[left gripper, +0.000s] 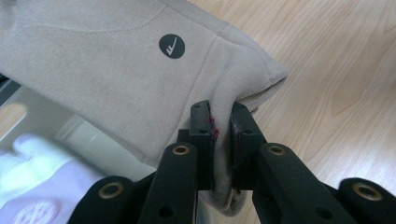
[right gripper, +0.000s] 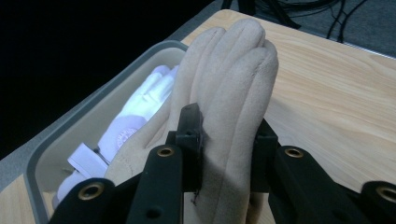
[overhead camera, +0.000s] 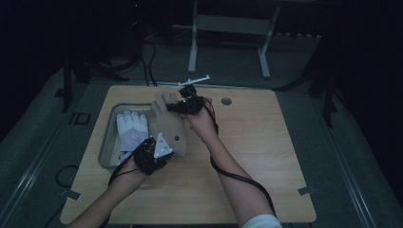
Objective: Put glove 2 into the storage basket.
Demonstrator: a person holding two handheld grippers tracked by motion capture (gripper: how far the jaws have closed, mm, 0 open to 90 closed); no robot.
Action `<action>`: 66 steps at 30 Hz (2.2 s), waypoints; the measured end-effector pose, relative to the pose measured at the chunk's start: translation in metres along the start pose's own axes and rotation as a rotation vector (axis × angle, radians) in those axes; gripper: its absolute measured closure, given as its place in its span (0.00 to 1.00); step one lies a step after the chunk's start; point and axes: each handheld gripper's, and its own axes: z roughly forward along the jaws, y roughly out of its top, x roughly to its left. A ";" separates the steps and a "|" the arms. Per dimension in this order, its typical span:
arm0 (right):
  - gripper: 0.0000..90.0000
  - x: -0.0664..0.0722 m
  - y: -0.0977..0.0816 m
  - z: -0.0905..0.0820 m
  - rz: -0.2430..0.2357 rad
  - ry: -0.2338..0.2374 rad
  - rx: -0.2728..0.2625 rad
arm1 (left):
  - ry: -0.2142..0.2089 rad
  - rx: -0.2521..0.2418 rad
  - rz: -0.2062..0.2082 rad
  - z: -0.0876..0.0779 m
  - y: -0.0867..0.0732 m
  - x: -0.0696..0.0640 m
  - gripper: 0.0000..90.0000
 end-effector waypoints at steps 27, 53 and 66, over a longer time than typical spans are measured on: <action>0.81 0.066 0.026 0.102 -0.085 0.098 0.081 | 0.063 0.080 -0.136 -0.040 -0.066 0.042 0.92; 0.66 0.058 0.008 0.153 -0.087 0.039 0.193 | -0.028 0.152 -0.204 -0.014 -0.079 0.060 0.90; 0.24 0.045 0.011 0.117 -0.106 0.118 0.132 | -0.070 0.002 -0.343 -0.032 -0.073 0.067 0.19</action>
